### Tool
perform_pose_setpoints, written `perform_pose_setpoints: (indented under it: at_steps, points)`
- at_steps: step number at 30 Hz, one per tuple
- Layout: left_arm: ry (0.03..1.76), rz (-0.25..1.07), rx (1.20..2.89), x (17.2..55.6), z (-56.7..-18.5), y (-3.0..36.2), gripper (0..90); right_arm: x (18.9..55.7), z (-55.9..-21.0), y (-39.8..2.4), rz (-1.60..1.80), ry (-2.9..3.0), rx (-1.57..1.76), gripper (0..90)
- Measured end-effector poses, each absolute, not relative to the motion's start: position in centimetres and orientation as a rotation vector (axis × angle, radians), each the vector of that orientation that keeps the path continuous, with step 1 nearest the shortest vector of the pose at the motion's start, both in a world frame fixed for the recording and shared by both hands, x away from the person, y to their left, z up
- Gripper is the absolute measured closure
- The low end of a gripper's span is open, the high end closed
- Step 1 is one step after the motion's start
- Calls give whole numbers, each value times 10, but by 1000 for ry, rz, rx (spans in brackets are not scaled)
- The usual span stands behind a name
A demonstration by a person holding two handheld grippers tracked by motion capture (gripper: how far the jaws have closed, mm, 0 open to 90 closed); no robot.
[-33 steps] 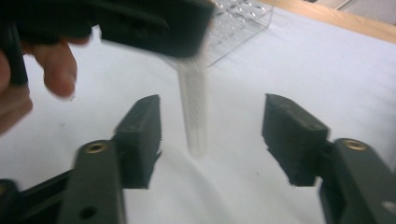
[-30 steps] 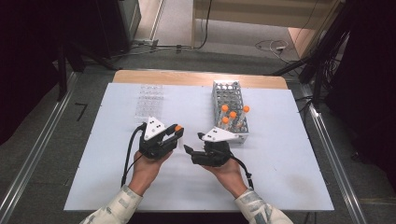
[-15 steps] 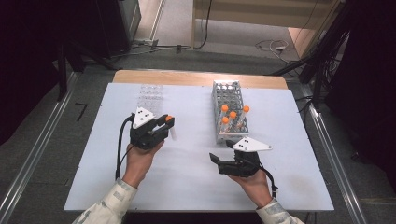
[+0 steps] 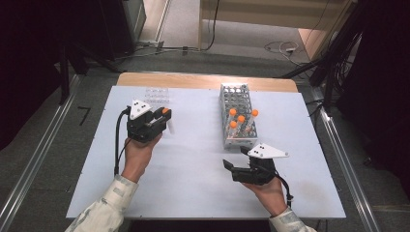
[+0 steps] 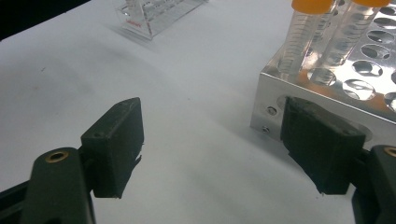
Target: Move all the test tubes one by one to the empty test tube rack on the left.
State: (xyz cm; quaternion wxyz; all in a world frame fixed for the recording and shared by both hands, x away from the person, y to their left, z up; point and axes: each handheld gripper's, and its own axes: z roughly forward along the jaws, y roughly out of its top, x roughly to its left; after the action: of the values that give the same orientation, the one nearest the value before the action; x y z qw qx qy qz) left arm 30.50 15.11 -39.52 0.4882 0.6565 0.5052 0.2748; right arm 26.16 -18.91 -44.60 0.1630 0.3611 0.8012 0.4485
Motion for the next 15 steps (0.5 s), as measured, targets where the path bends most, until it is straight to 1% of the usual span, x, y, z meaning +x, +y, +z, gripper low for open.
perform_pose_setpoints:
  at_steps: [15]
  points:
    - [1263,718,1542,318,-382,168,700,262,-446,-190,1287,2279,1048,196]
